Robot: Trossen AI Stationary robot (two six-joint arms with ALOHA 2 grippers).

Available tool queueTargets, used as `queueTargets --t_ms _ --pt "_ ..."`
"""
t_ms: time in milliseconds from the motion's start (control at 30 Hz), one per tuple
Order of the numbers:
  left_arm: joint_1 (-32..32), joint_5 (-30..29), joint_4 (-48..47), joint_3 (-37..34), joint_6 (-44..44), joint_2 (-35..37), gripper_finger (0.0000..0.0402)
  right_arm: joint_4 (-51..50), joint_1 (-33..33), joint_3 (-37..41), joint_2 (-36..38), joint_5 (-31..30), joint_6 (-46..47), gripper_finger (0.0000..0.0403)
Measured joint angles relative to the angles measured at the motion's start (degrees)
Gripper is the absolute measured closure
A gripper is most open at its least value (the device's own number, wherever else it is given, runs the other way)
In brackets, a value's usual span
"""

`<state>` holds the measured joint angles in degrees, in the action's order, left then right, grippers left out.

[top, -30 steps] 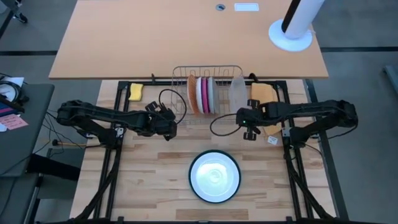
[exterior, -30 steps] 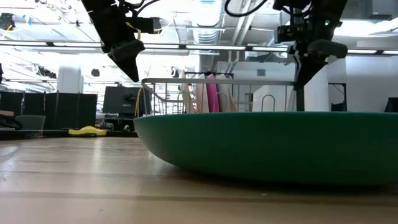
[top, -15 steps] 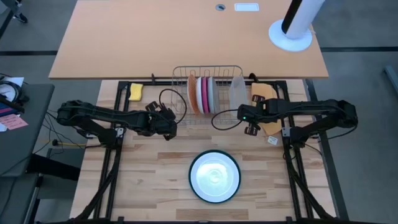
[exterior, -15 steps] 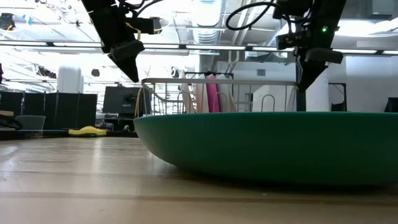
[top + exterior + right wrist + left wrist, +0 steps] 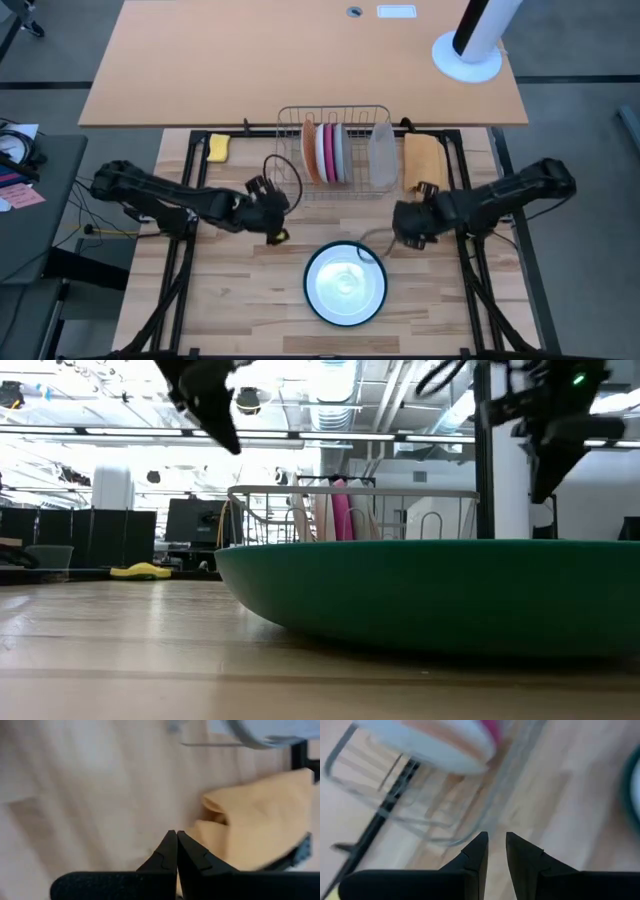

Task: Sort dishes
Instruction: Put the white plate into the dish rack

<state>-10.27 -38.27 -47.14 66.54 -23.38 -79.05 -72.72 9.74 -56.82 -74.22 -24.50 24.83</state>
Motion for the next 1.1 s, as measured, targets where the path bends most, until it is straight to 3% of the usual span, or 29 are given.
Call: queueTargets --t_ms 233,500,800,1100 --pt "-7.8 5.0 10.7 0.4 2.4 0.0 0.0339 8.1 15.6 0.0 0.0 -0.4 8.0 0.0398" --pt "-13.6 9.6 22.3 0.5 4.7 -2.8 0.0339 22.7 27.9 0.0 0.0 -5.4 6.4 0.0398" --pt "-17.7 14.4 24.9 0.5 5.3 -12.7 0.0339 31.3 34.4 0.0 -2.0 -5.6 9.2 0.0398" --pt "-18.1 18.5 25.7 0.5 -3.2 -14.7 0.0339 36.2 36.3 0.0 -10.9 -5.6 9.5 0.0398"
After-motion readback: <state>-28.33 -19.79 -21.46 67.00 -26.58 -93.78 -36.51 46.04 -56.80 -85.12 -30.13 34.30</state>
